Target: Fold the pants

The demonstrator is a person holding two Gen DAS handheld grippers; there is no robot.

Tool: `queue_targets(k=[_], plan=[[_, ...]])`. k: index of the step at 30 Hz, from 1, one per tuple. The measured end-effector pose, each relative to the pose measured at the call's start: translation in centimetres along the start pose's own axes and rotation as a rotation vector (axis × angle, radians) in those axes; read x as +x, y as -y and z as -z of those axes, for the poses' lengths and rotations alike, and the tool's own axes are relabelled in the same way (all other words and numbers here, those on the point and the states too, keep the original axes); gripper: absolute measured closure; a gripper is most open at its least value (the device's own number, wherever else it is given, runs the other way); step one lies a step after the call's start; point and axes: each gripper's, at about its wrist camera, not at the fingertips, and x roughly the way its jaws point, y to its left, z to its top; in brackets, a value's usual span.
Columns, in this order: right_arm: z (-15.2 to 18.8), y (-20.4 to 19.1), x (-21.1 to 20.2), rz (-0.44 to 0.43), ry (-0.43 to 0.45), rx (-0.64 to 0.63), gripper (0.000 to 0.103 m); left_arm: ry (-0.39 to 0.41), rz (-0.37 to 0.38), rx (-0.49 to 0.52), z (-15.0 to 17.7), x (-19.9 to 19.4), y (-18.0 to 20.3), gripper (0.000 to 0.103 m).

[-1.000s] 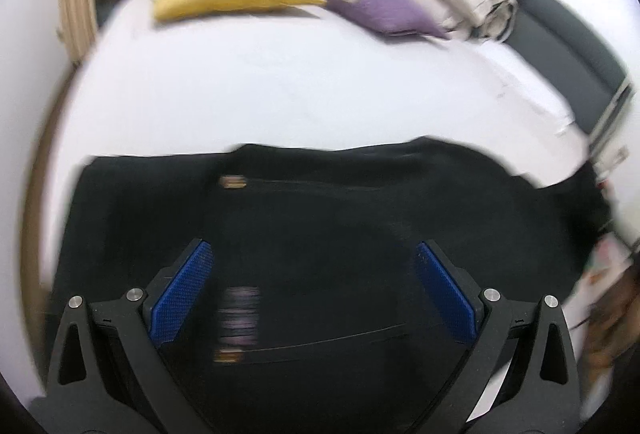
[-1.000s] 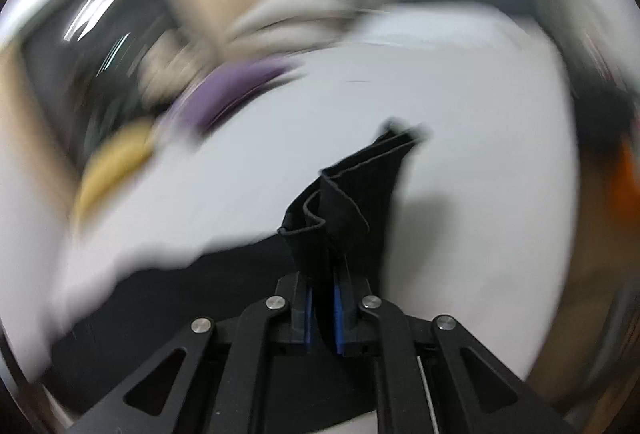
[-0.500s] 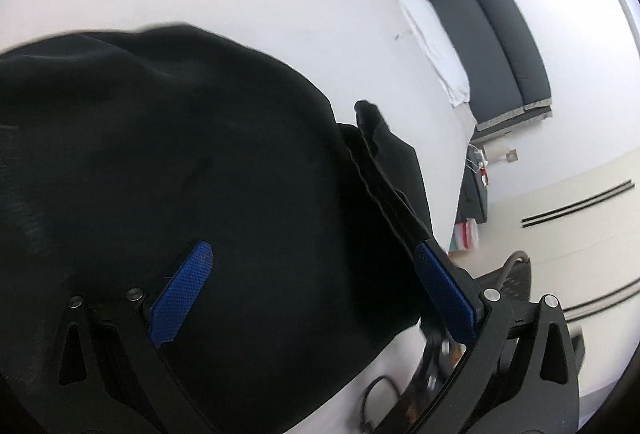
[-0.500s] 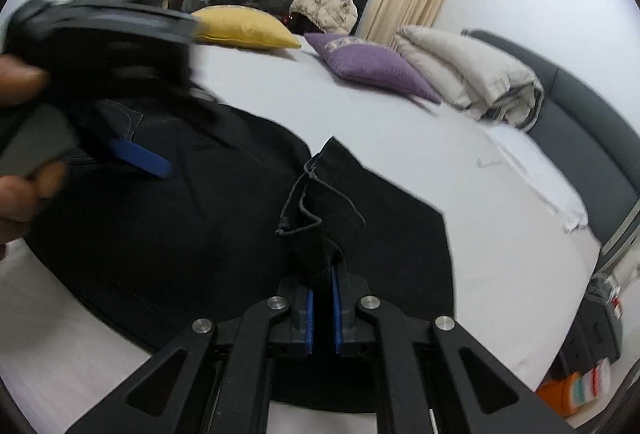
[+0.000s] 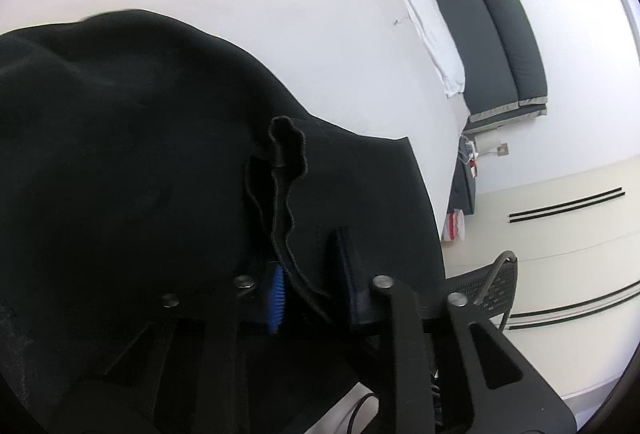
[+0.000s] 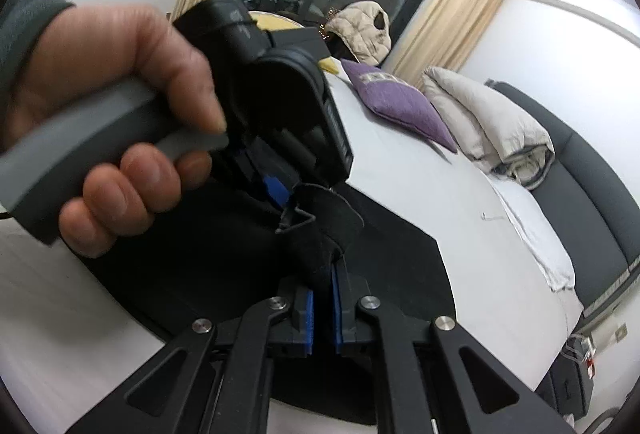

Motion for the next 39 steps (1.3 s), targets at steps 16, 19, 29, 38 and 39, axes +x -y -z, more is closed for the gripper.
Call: queue_targets(k=[16, 19, 29, 38, 39], plan=[[-3.2, -5.1, -1.6, -0.047, 0.066, -0.115, 0.095, 0.100, -0.046, 0.060, 1.4, -8.8, -2.7, 0.090], [-3.2, -6.2, -1.2, -0.079, 0.056, -0.128, 0.095, 0.093, -0.066, 0.037, 2.0, -9.7, -4.9, 0.090], [-2.2, -7.4, 1.7, -0.171, -0.028, -0.141, 0.094, 0.083, -0.118, 0.024, 3.4, -10.9, -10.7, 0.090], [-0.4, -1.0, -0.1, -0.461, -0.129, 0.182, 0.056, 0.156, -0.278, 0.107, 4.8, -15.0, -9.6, 0.089], [-0.2, 0.7, -0.4, -0.465, -0.127, 0.230, 0.056, 0.188, -0.310, 0.118, 5.0, -16.0, -9.2, 0.089]])
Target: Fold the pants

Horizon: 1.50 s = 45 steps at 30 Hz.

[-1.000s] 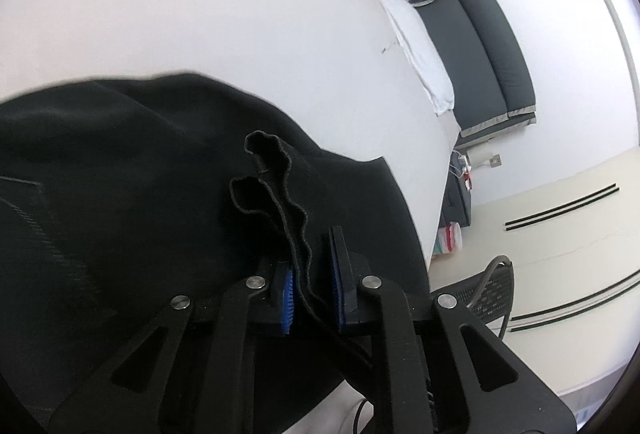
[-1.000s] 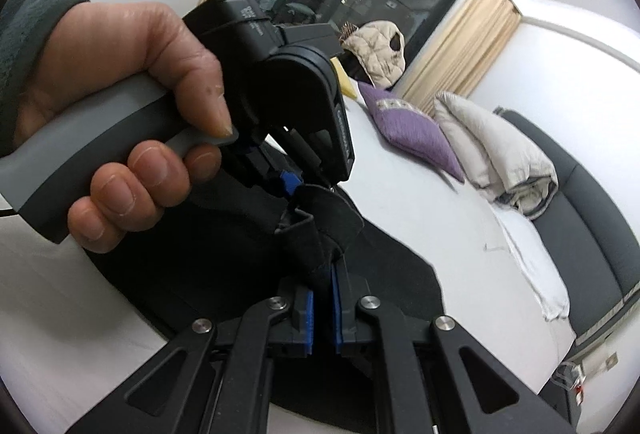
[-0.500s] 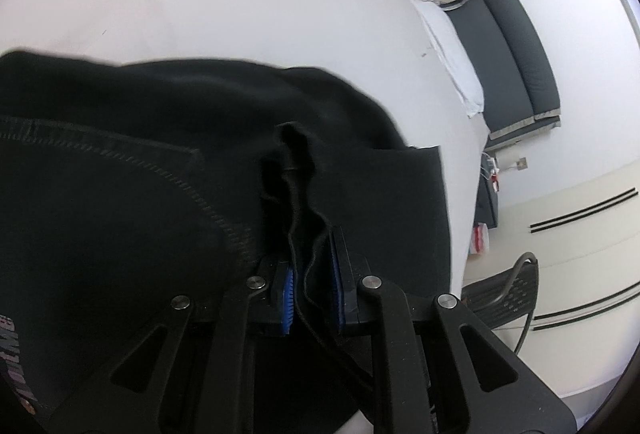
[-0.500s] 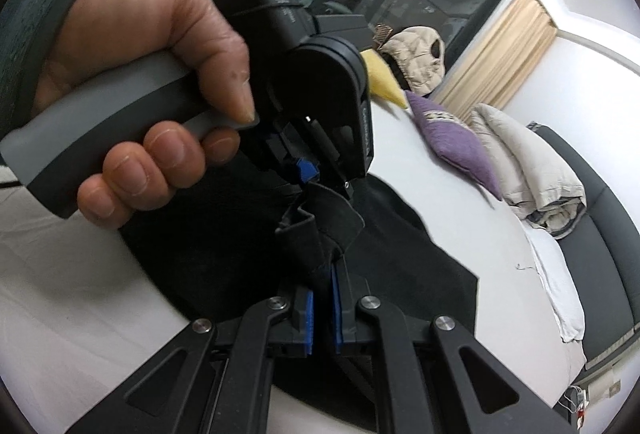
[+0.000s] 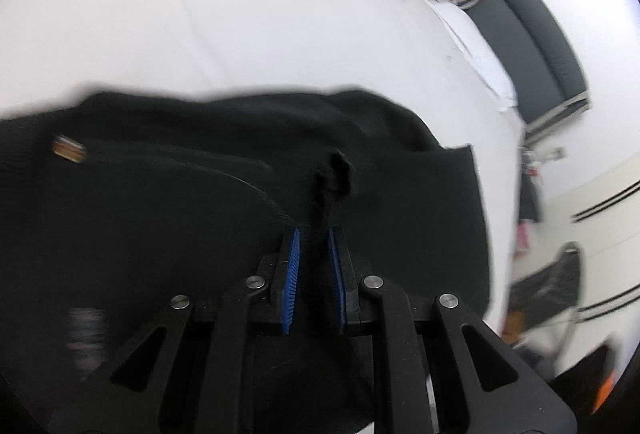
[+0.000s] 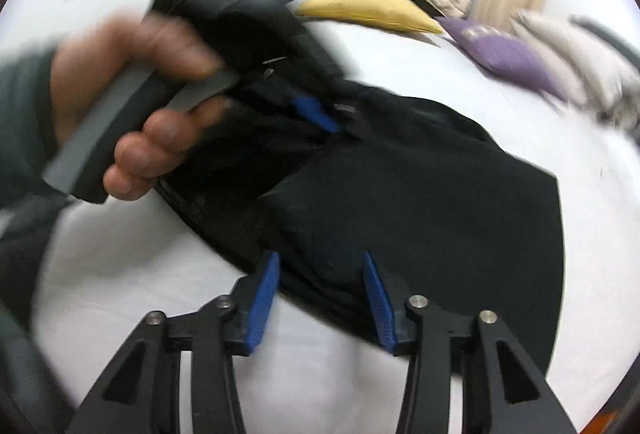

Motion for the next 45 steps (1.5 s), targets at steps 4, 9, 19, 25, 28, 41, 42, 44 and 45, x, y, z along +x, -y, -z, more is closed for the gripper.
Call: queue_targets(k=[4, 9, 19, 25, 28, 41, 42, 44, 45], plan=[[-0.8, 8.2, -2.3, -0.011, 0.074, 0.271, 0.056, 0.059, 0.053, 0.021, 0.1, -1.6, 1.8, 0.089], [1.3, 16.8, 1.6, -0.208, 0.073, 0.610, 0.053, -0.010, 0.145, 0.104, 2.0, 2.6, 5.6, 0.089], [3.2, 22.4, -0.2, -0.162, 0.080, 0.724, 0.057, 0.020, 0.059, 0.178, 3.7, 2.3, 4.5, 0.089], [-3.9, 22.0, 6.3, -0.322, 0.057, 0.631, 0.046, 0.006, 0.018, 0.233, 4.3, 4.0, 6.2, 0.089], [-3.3, 25.3, 11.3, -0.270, -0.021, 0.759, 0.066, 0.006, 0.083, 0.177, 4.4, 4.9, 4.2, 0.089], [7.7, 19.9, 3.5, -0.338, 0.025, 0.817, 0.037, 0.023, 0.065, 0.225, 7.8, 3.2, 3.1, 0.089], [8.5, 19.8, 3.0, -0.310, 0.075, 0.807, 0.053, 0.038, 0.080, 0.214, 8.2, 3.2, 2.6, 0.089], [8.9, 19.8, 1.4, -0.278, 0.060, 0.842, 0.054, 0.035, 0.071, 0.205, 8.1, 2.5, 2.5, 0.089], [8.5, 19.8, 0.8, -0.291, 0.053, 0.869, 0.051, 0.043, 0.057, 0.211, 8.2, 1.8, 2.6, 0.089]])
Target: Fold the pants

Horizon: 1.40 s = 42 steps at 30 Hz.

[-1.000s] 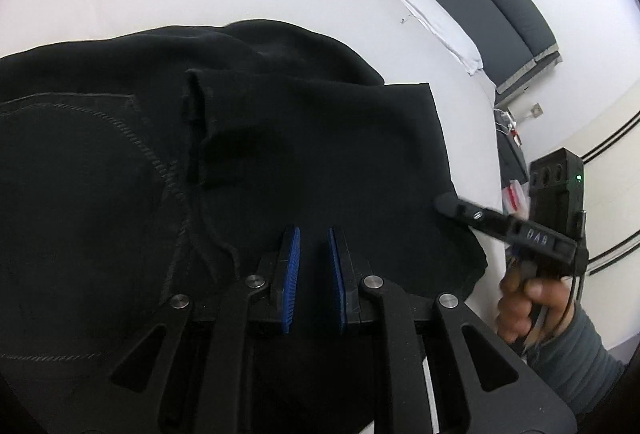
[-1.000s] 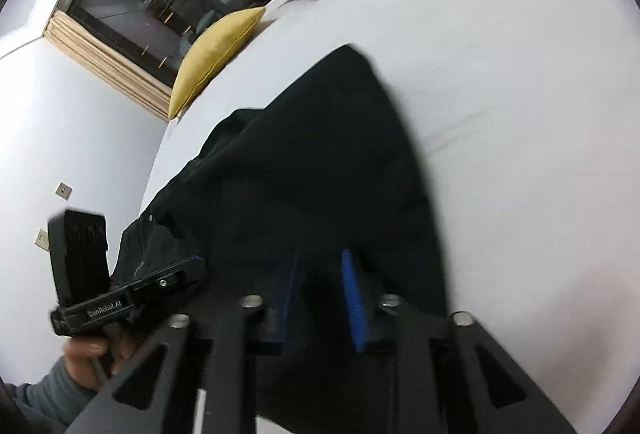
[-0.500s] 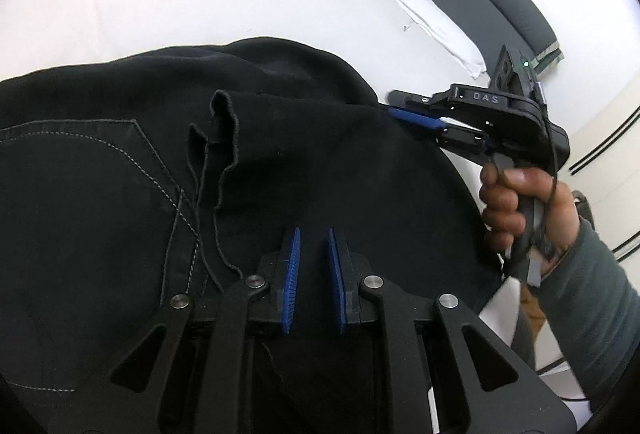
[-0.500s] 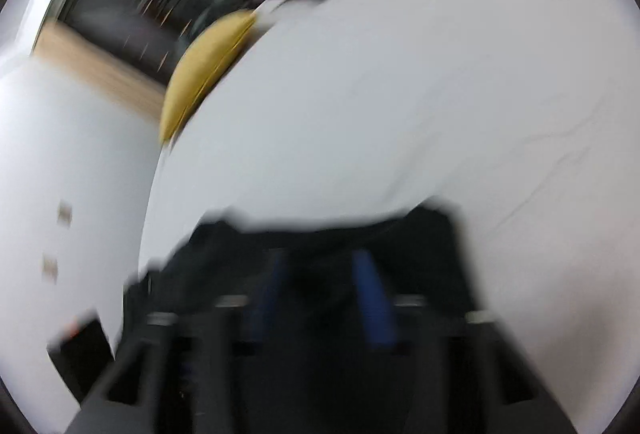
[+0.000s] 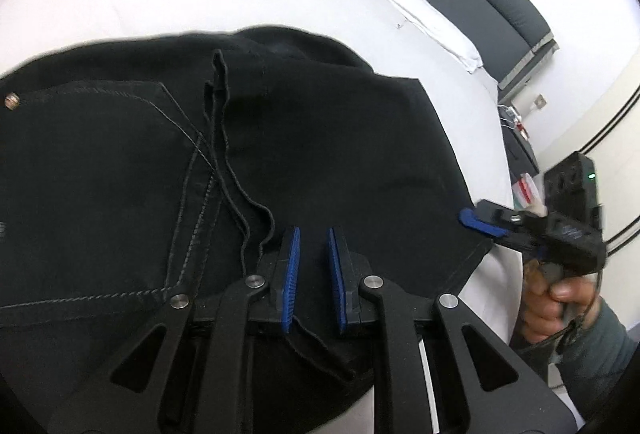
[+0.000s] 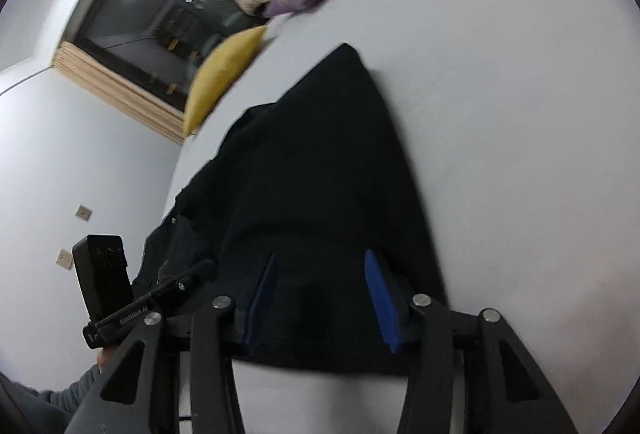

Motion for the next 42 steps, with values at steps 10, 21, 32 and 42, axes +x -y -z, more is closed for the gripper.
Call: queue_targets(k=[10, 21, 32, 42], plan=[[1.0, -1.9, 2.7, -0.015, -0.068, -0.078, 0.030, 0.073, -0.077, -0.138, 2.9, -7.7, -1.7, 0.088], [1.3, -9.9, 0.5, -0.133, 0.024, -0.147, 0.025, 0.372, -0.191, -0.562, 11.9, -21.9, -12.0, 0.015], [3.0, -16.4, 5.9, -0.185, -0.074, -0.240, 0.025, 0.416, 0.002, -0.750, 13.2, -20.5, -17.8, 0.017], [2.1, -20.3, 9.3, -0.286, -0.157, -0.299, 0.032, 0.479, 0.153, -0.877, 12.9, -17.5, -20.8, 0.046]])
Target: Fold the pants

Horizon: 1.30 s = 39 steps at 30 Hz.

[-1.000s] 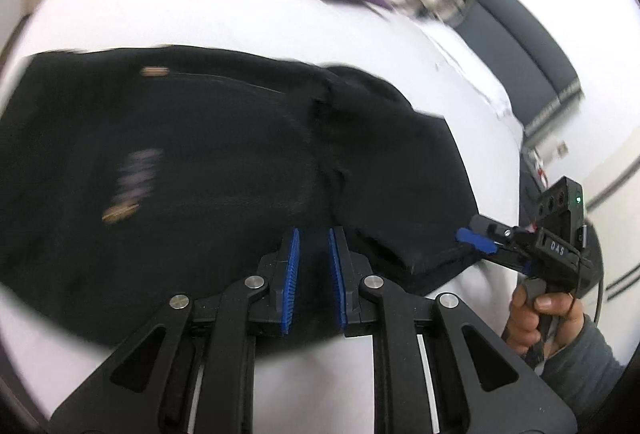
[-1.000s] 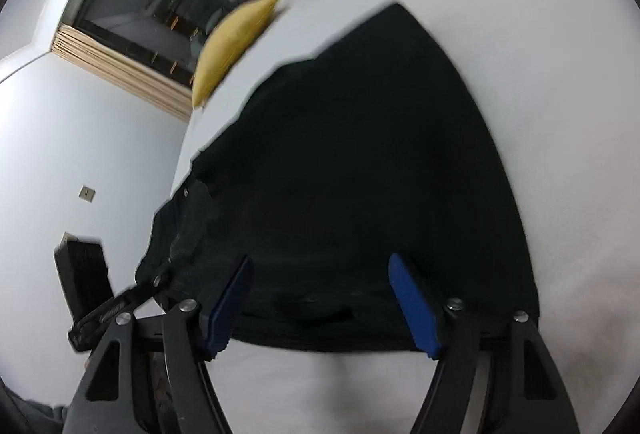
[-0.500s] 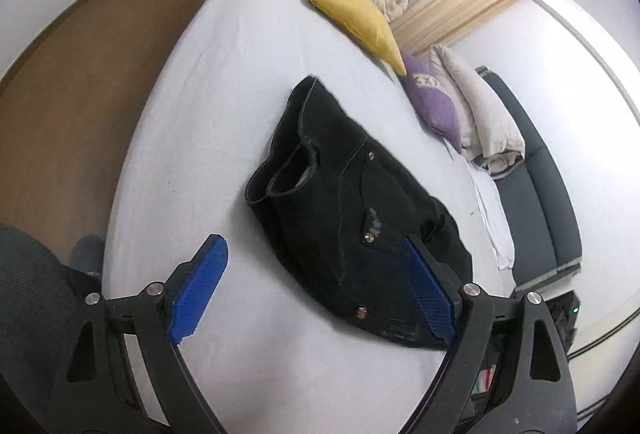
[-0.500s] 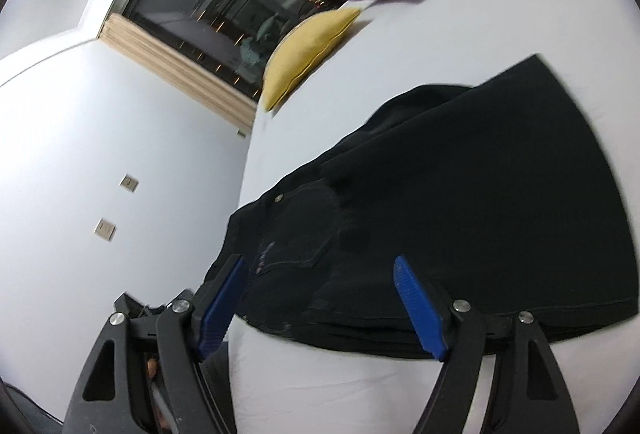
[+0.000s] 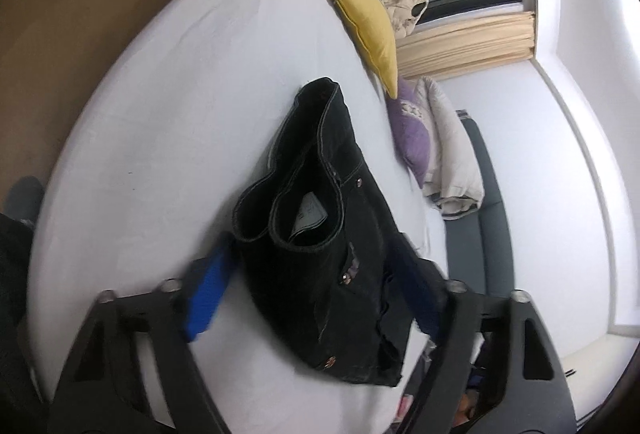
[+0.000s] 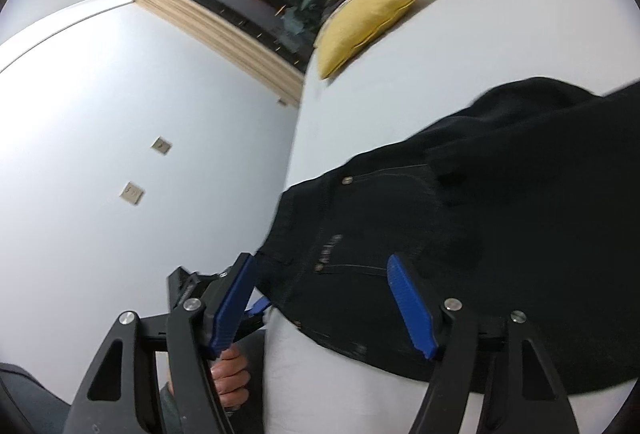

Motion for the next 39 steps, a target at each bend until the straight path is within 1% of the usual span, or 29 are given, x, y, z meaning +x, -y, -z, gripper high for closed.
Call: queue_targets(k=[1, 3, 5, 8, 9, 12, 14, 16, 17, 20, 21, 22, 23, 24, 27, 28, 31, 35, 37, 38, 39], plan=[[-0.2, -0.1, 0.3, -0.001, -0.009, -0.007, 0.032, -0.004, -0.004, -0.003, -0.1, 0.0, -0.1, 0.051], [-0.6, 0.0, 0.9, -0.017, -0.032, -0.016, 0.035, -0.010, -0.015, -0.011, -0.2, 0.5, -0.4, 0.072], [-1.0, 0.1, 1.5, -0.022, -0.051, -0.022, 0.035, -0.012, -0.007, -0.035, -0.3, 0.5, -0.8, 0.074], [-1.6, 1.1, 2.3, -0.019, -0.083, -0.008, 0.036, -0.012, 0.012, -0.067, -0.1, 0.7, -1.5, 0.085], [-1.9, 1.7, 2.6, -0.016, -0.097, 0.000, 0.039, -0.012, 0.019, -0.070, -0.2, 0.7, -1.7, 0.087], [-2.8, 3.0, 3.9, -0.029, -0.163, 0.017, 0.044, -0.007, 0.019, -0.048, -0.1, 0.6, -1.6, 0.089], [-3.4, 3.5, 5.1, -0.036, -0.214, 0.009, 0.044, -0.005, 0.014, -0.041, -0.3, 0.9, -1.2, 0.089], [-3.8, 4.0, 6.4, -0.022, -0.257, 0.006, 0.044, -0.003, 0.009, -0.030, -0.4, 1.1, -0.7, 0.090], [-4.0, 4.6, 6.9, -0.011, -0.269, 0.016, 0.044, -0.002, 0.008, -0.024, -0.4, 1.0, -0.5, 0.090], [-4.5, 6.6, 7.5, -0.029, -0.276, 0.077, 0.044, -0.003, 0.002, 0.003, -0.6, 1.2, 0.2, 0.090], [-4.5, 7.6, 8.0, 0.000, -0.306, 0.097, 0.045, -0.003, -0.001, 0.010, -0.6, 1.2, 0.4, 0.090], [-4.4, 8.4, 8.6, 0.033, -0.340, 0.108, 0.050, -0.004, -0.001, 0.016, -0.5, 0.9, 0.6, 0.090], [-4.3, 9.3, 9.1, 0.051, -0.367, 0.122, 0.061, -0.003, -0.001, 0.023, -0.5, 0.9, 0.8, 0.090], [-4.5, 9.9, 9.3, 0.050, -0.375, 0.134, 0.067, -0.003, -0.004, 0.040, -0.6, 1.1, 1.3, 0.090], [-4.8, 10.7, 9.6, 0.053, -0.385, 0.163, 0.078, -0.001, -0.016, 0.102, -0.8, 1.4, 3.2, 0.090], [-4.8, 10.8, 9.7, 0.053, -0.385, 0.154, 0.078, 0.000, -0.018, 0.119, -1.0, 1.6, 3.9, 0.090], [-4.4, 11.3, 9.4, 0.024, -0.358, 0.162, 0.078, 0.002, -0.034, 0.178, -1.2, 2.0, 5.7, 0.090], [-4.0, 11.5, 8.9, 0.003, -0.334, 0.157, 0.078, 0.000, -0.050, 0.214, -1.4, 2.4, 7.4, 0.090], [-4.0, 11.4, 8.6, -0.010, -0.320, 0.160, 0.075, -0.003, -0.053, 0.233, -1.4, 2.6, 8.4, 0.090], [-4.1, 11.2, 8.5, -0.035, -0.307, 0.165, 0.064, -0.004, -0.054, 0.249, -1.4, 2.7, 9.2, 0.090], [-4.2, 11.0, 8.3, -0.057, -0.295, 0.166, 0.049, -0.006, -0.054, 0.263, -1.4, 2.7, 9.8, 0.090]])
